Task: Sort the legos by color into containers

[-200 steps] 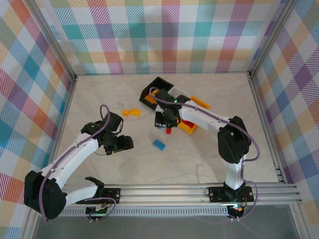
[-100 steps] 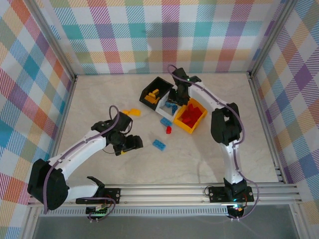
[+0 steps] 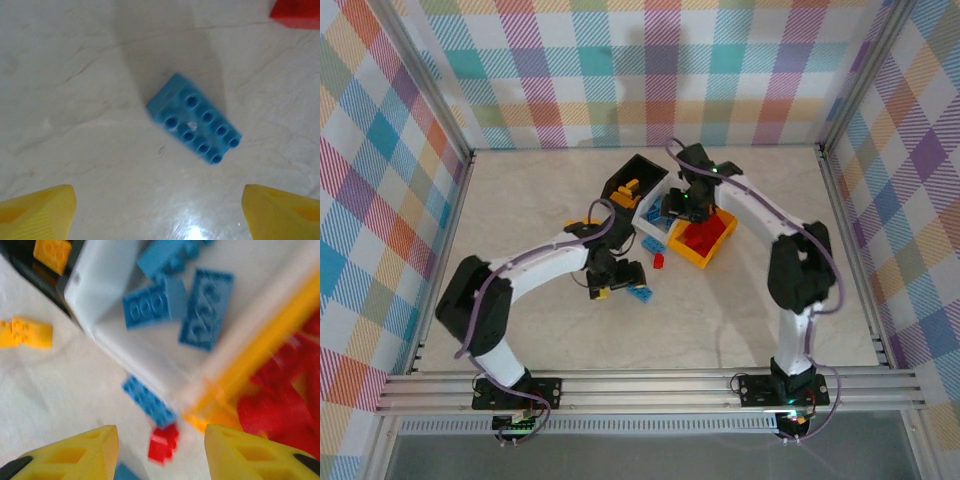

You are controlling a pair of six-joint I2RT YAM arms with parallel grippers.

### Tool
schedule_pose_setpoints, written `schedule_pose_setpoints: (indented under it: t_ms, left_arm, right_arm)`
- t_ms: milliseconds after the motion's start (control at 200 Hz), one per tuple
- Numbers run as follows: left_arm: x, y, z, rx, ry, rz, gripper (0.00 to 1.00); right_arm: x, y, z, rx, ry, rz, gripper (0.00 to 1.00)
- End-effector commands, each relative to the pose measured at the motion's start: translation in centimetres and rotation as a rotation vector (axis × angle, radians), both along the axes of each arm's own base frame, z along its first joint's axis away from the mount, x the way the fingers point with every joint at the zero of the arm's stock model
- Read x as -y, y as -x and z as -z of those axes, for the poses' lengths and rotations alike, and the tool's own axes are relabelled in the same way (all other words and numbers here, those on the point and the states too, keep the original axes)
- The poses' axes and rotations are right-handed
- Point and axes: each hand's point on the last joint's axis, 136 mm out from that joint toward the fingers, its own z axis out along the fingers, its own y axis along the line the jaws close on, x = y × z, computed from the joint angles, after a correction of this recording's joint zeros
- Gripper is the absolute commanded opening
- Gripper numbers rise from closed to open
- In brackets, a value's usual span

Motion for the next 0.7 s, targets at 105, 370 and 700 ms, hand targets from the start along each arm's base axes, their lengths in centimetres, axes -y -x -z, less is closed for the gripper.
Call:
schedule_pose_setpoints:
  t_ms: [105, 370, 700]
  left_arm:
    - [1.7, -1.5, 1.3, -0.004, -0.096, 0.168, 0.86]
    - [2.6, -1.8, 2.8, -0.037, -0.116, 0.284, 0.87]
    - [2.8, -1.6, 3.8, -0.032, -0.164, 0.554, 0.91]
  right_arm:
    - [2.6, 6.7, -1.2, -0.009, -0.049, 0.022, 0.52]
    - [4.8, 10.7, -0.1, -0.037, -0.048, 0.059, 0.57]
    - [5.0, 11.3, 0.3, -0.052, -0.049, 0.063, 0.65]
